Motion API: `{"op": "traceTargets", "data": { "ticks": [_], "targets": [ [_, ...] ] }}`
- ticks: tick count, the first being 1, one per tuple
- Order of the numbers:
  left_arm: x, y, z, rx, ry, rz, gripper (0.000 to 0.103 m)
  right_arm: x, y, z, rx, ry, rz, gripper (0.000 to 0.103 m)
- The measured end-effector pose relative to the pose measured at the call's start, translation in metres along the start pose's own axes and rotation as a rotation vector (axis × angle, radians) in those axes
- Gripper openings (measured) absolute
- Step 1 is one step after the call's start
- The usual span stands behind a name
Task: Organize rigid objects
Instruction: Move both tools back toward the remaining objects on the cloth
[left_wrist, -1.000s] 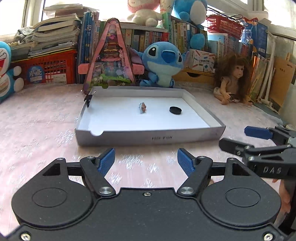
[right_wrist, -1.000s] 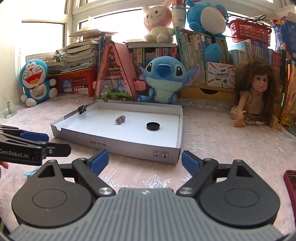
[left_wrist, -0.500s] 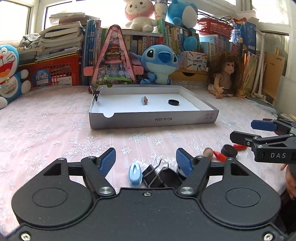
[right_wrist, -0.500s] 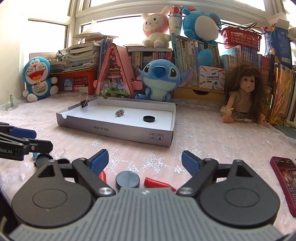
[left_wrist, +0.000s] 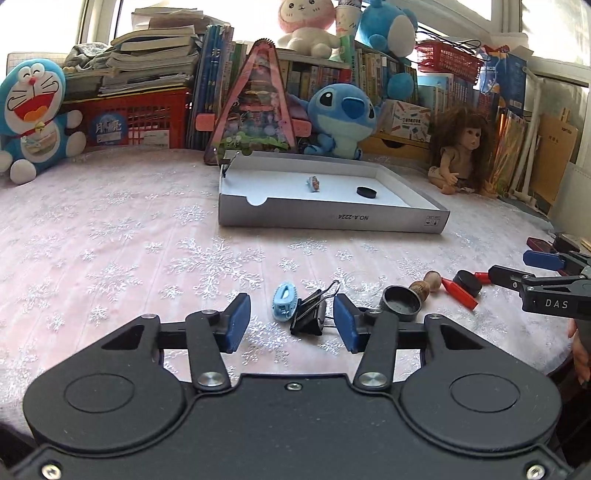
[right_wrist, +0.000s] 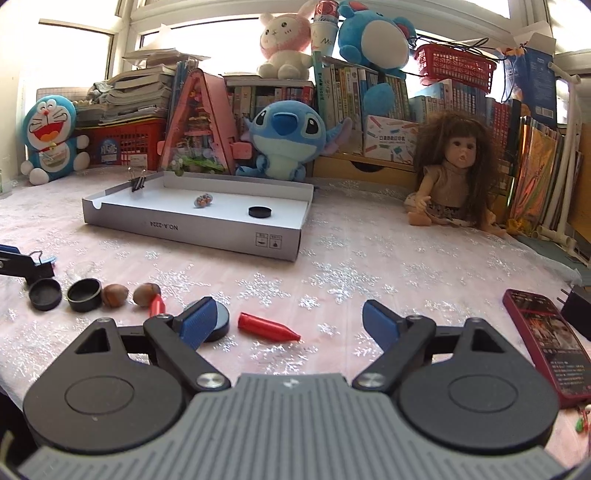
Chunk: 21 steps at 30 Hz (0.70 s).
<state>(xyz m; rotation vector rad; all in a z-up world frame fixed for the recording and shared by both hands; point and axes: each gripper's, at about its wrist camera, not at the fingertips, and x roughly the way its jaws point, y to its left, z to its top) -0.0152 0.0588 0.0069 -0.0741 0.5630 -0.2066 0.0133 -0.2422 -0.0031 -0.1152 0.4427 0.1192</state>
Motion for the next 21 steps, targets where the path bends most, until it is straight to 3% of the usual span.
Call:
{"op": "traceTargets", "data": {
  "ticks": [11,21],
  "targets": [
    [0.003,0.005,0.000,0.006,-0.004,0.079,0.034,0.010,0.006,0.001,0.014,0.047,-0.026,0.087],
    [0.008,0.013,-0.001,-0.020,0.007,0.126,0.033,0.014,0.008,0.003,0.036,0.062,-0.036,0.083]
  ]
}}
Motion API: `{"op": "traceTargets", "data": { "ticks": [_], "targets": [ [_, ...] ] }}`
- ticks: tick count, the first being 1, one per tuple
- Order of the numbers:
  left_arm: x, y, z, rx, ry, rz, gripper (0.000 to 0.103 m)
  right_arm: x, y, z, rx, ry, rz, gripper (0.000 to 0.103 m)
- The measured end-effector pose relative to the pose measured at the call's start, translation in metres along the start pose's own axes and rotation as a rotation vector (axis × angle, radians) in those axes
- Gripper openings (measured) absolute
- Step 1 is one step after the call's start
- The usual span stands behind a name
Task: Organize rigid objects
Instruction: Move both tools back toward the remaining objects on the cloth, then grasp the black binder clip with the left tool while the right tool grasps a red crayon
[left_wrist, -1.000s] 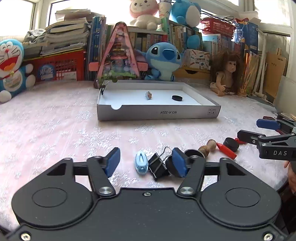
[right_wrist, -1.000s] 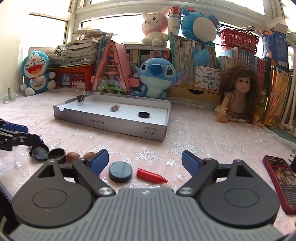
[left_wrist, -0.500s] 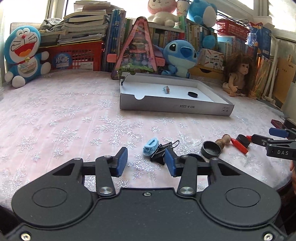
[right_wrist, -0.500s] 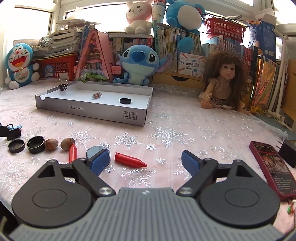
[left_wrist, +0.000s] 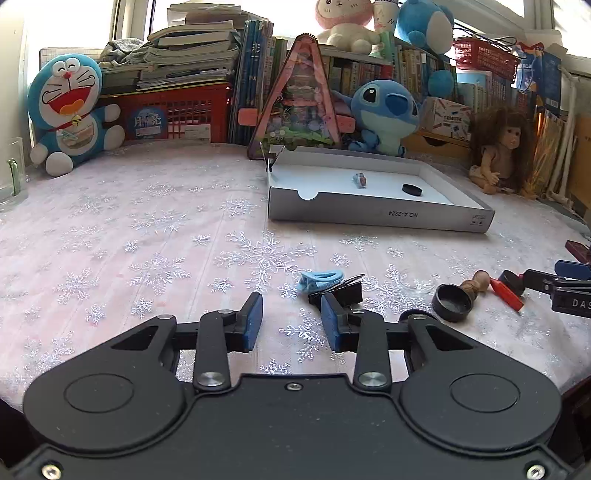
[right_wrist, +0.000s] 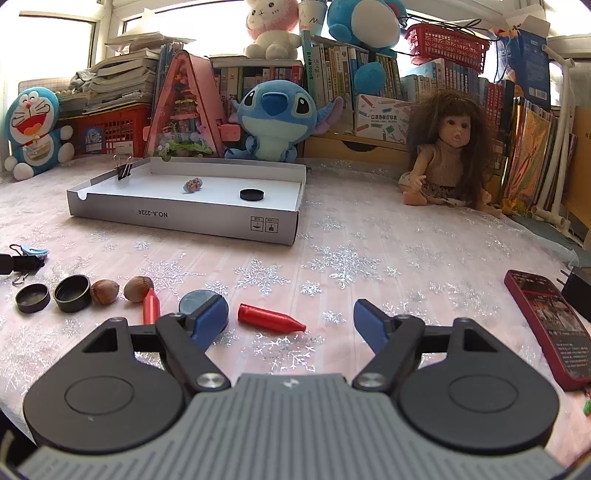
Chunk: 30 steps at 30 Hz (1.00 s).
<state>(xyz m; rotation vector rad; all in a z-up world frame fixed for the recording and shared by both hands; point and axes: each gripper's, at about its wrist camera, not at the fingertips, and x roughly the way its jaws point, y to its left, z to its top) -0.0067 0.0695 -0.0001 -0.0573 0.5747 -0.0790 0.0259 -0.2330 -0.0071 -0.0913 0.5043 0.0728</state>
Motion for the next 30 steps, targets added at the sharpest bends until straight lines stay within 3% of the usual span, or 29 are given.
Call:
{"op": "traceTargets", "data": {
  "ticks": [9,11,15,20,26,30],
  "targets": [
    [-0.002,-0.017,0.004,-0.007,-0.016,-0.060,0.034,0.000,-0.001,0.000,0.002,0.006,-0.007,0.082],
    [0.000,-0.022,0.005,-0.022,-0.015,-0.054,0.039,0.001,0.000,0.001,0.003,0.008,-0.006,0.081],
    [0.015,-0.034,0.007,-0.038,0.030,-0.017,0.039,0.002,0.002,0.002,0.013,0.014,0.000,0.079],
    [0.025,-0.040,0.010,-0.046,0.026,0.013,0.038,0.003,0.003,0.004,0.040,0.026,0.009,0.075],
    [0.032,-0.043,0.012,-0.044,0.019,0.035,0.034,0.007,-0.003,0.003,0.143,0.067,-0.002,0.061],
    [0.034,-0.045,0.011,-0.032,0.010,0.047,0.030,0.008,0.004,0.003,0.134,0.061,-0.010,0.058]
  ]
}}
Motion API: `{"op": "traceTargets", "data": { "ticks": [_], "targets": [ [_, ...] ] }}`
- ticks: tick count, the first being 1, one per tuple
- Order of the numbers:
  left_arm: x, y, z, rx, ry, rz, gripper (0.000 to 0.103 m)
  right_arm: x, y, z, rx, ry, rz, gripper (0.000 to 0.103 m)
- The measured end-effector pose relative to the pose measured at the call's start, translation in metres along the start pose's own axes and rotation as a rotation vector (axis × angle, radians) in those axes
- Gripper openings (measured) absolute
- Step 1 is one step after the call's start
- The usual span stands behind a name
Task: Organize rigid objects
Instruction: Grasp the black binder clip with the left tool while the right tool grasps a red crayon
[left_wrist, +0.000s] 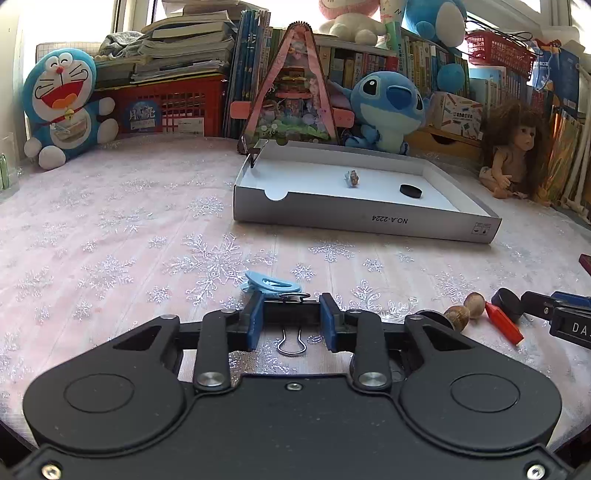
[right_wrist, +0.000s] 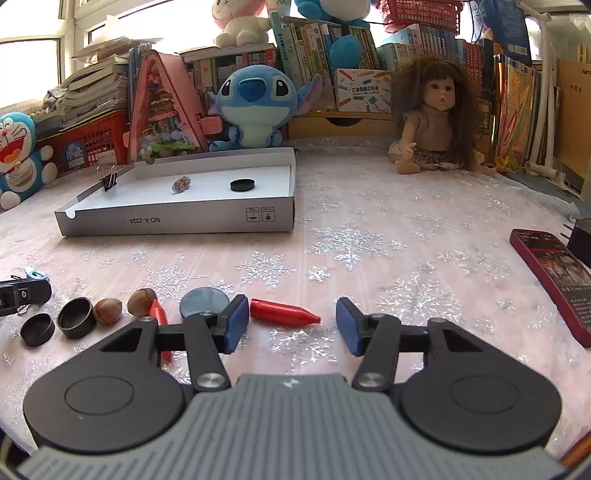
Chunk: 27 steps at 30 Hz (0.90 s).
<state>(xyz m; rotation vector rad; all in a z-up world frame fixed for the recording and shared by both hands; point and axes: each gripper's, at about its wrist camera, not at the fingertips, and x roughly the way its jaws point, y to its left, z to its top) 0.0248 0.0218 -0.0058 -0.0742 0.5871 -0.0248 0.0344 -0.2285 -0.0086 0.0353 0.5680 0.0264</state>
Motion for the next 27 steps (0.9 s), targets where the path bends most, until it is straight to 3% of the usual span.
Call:
{"op": "traceTargets", "data": {
  "ticks": [9,27],
  "targets": [
    [-0.003,-0.004,-0.003,0.022,-0.012,-0.024,0.029,0.004,0.012,0.000,-0.020,-0.010,0.011,0.048],
    [-0.012,-0.003,0.007,0.031,-0.021,-0.066,0.029,0.002,0.015,0.016,-0.050,-0.054,0.038,0.048]
  ]
}}
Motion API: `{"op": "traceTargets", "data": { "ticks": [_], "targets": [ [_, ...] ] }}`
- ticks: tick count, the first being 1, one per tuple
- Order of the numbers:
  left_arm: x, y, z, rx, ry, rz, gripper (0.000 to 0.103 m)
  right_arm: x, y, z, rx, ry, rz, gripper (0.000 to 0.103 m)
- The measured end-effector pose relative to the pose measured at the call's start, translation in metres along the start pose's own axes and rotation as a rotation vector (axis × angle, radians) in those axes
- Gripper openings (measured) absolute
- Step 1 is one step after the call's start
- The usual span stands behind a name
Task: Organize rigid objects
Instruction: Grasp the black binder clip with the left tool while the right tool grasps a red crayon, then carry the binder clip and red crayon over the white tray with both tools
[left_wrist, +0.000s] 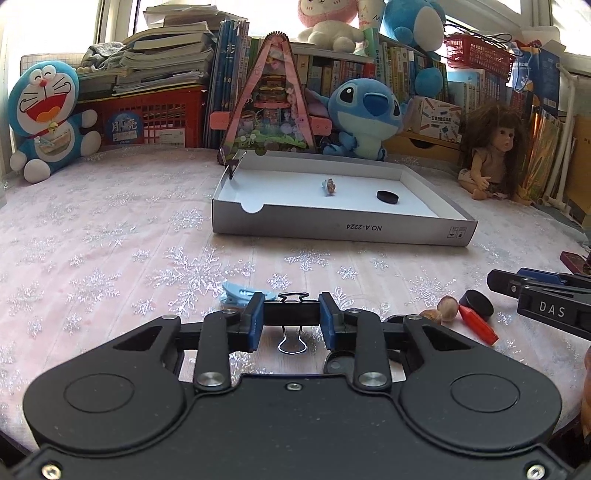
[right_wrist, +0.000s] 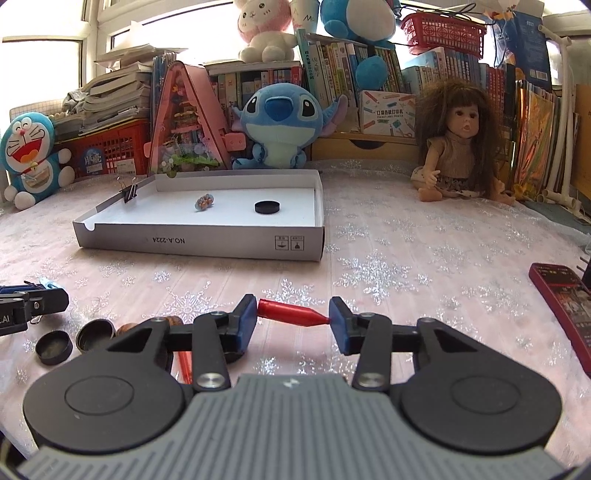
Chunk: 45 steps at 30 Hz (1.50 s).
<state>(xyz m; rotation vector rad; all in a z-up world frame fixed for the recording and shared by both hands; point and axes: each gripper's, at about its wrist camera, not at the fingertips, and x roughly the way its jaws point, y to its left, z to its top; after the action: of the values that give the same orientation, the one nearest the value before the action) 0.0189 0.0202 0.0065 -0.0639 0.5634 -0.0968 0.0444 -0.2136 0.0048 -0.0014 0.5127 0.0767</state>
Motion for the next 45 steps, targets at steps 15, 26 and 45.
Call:
{"op": "traceTargets", "data": {
  "ticks": [15,26,45],
  "targets": [
    [0.019,-0.012,0.064,0.031,-0.060,-0.040,0.029,0.025,-0.006,0.045,-0.005,-0.047,0.018,0.048],
    [0.096,-0.031,0.116,-0.022,-0.057,-0.074,0.029,0.079,0.003,0.074,-0.014,-0.052,0.064,0.047],
    [0.187,-0.045,0.112,0.006,0.066,-0.027,0.029,0.149,0.007,0.085,-0.019,-0.012,0.086,0.048]
  ]
}}
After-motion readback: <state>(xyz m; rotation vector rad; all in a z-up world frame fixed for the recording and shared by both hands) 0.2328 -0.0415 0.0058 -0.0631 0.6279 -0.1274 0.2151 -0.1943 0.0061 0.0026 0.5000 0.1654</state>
